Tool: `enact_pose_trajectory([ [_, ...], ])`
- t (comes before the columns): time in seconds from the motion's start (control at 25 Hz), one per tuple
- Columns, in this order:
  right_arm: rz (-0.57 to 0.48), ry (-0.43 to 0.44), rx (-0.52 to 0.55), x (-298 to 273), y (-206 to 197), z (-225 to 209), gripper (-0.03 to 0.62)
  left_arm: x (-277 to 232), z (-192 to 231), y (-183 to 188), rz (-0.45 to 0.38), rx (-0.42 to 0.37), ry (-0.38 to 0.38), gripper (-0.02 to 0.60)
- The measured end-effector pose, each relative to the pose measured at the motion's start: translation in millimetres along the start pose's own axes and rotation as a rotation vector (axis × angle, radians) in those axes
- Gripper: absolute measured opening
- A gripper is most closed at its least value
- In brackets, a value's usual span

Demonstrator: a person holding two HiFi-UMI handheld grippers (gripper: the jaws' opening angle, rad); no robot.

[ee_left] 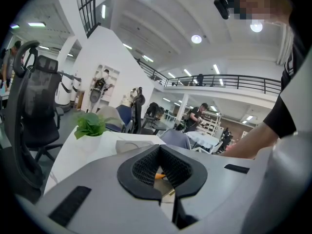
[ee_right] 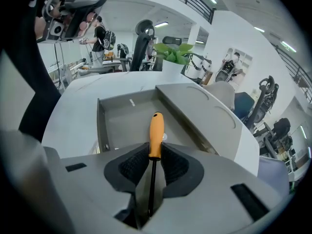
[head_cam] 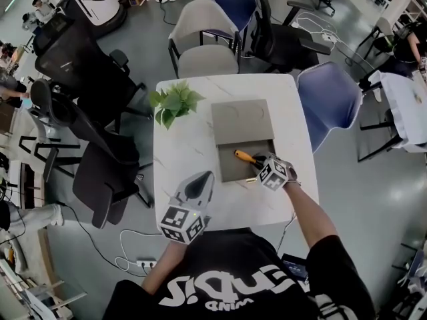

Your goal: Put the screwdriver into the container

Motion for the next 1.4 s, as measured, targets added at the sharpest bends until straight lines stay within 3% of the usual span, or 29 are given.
enact_pose_trajectory([
  [0.48, 0.065, -0.002, -0.004, -8, -3, 0, 0.072, -1, -1, -5, 0.028, -0.013, -0.002, 0.014],
  [0.96, 0.054, -0.034, -0.033, 0, -2, -1, 0.143, 3, -2, -10, 0.043, -0.030, -0.019, 0.014],
  [1.08, 0.035, -0.048, -0.044, 8, 2, -1, 0.133, 5, -5, -11, 0.044, -0.032, -0.026, 0.014],
  [1.4, -0.034, -0.099, -0.083, 35, 16, 0, 0.026, 10, -14, -12, 0.033, -0.039, -0.050, 0.014],
])
Point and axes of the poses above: the fingertips, and each gripper's own axes: x backward along the fingers, z to its left, y out of its top, the point moved 3 cm from there along x, backward along the fingers, and after that the axes turned 1 degree about -y, right-handed, at the moved point
